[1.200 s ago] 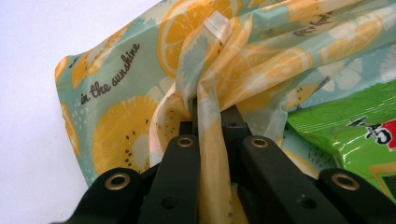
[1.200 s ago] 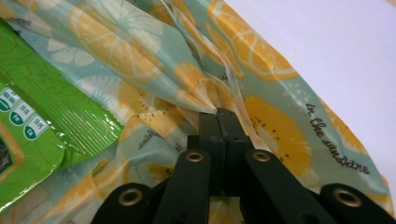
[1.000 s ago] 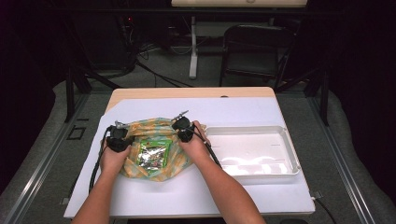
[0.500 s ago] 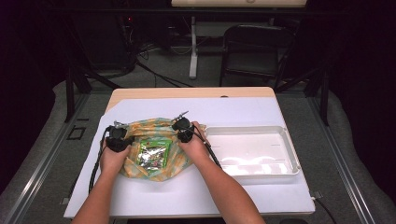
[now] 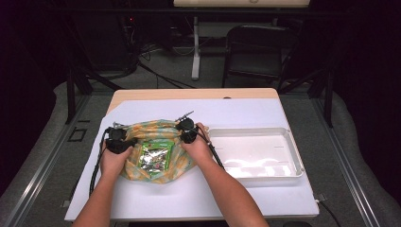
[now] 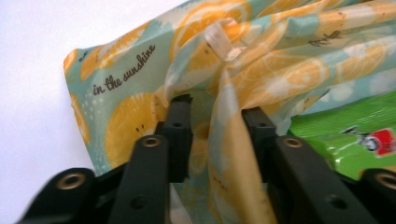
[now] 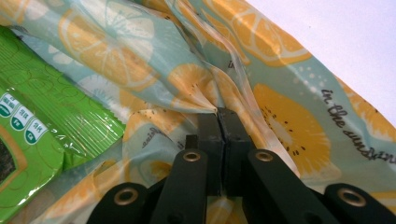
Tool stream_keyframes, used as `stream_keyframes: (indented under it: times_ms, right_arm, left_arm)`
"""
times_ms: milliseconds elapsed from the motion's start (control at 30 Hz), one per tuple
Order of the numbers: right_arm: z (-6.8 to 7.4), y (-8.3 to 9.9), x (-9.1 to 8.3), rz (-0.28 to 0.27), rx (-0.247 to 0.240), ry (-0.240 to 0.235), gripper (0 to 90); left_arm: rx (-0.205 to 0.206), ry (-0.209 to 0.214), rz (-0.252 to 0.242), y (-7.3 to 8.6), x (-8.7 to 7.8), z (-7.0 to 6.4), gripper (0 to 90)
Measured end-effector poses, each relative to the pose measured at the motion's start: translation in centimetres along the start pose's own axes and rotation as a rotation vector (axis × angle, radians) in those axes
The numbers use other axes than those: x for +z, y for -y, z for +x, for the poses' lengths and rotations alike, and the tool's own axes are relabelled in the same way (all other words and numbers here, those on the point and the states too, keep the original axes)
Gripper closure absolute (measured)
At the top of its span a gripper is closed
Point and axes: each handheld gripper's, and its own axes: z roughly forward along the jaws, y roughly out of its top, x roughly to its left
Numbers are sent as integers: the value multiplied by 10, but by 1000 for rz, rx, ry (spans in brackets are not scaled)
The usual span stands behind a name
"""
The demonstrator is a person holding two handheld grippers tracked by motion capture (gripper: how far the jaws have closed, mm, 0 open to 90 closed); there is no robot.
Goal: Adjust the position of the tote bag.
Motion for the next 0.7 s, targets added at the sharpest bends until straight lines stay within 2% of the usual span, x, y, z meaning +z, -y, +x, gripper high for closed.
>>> stream_keyframes:
  times_ms: [167, 300, 533, 700]
  right_arm:
    - [0, 0, 0, 0, 1, -2, 889]
    - [0, 0, 0, 2, -3, 0, 889]
    - [0, 0, 0, -1, 1, -1, 889]
    - [0, 0, 0, 3, 3, -4, 889]
  left_arm:
    - [18, -15, -47, -2, -12, -5, 565]
    - [28, -17, -96, -6, -24, -7, 511]
    - [25, 19, -143, -8, -38, -11, 492]
    - [54, 38, -169, -12, -47, -17, 492]
